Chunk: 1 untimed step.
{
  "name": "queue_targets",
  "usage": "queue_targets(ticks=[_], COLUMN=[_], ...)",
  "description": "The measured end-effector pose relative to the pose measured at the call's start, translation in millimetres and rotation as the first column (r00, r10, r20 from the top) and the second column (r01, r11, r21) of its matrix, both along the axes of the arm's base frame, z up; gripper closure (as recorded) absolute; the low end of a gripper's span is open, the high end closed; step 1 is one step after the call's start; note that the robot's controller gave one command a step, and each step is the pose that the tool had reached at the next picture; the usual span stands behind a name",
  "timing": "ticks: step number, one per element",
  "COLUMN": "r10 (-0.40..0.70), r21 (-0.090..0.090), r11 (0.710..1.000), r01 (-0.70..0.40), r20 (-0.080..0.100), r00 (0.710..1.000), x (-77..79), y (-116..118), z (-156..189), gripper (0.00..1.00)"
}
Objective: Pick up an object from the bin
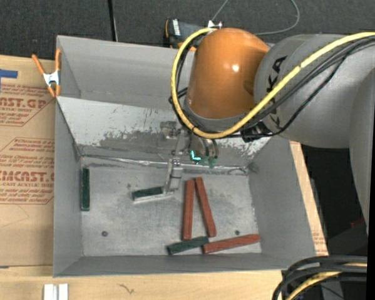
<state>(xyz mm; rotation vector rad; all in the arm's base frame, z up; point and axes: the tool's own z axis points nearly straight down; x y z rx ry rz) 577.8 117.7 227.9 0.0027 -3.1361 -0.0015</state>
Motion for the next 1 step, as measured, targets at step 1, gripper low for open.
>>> queue_targets(ticks=[1], r10=[-0.109], r21=[-0.001], r11=[0.994], r01=[0.109], r20=[-0.001], r00=[0.994], x=[-12.6], y=[6.0], z=[-118.1], gripper=[0.0])
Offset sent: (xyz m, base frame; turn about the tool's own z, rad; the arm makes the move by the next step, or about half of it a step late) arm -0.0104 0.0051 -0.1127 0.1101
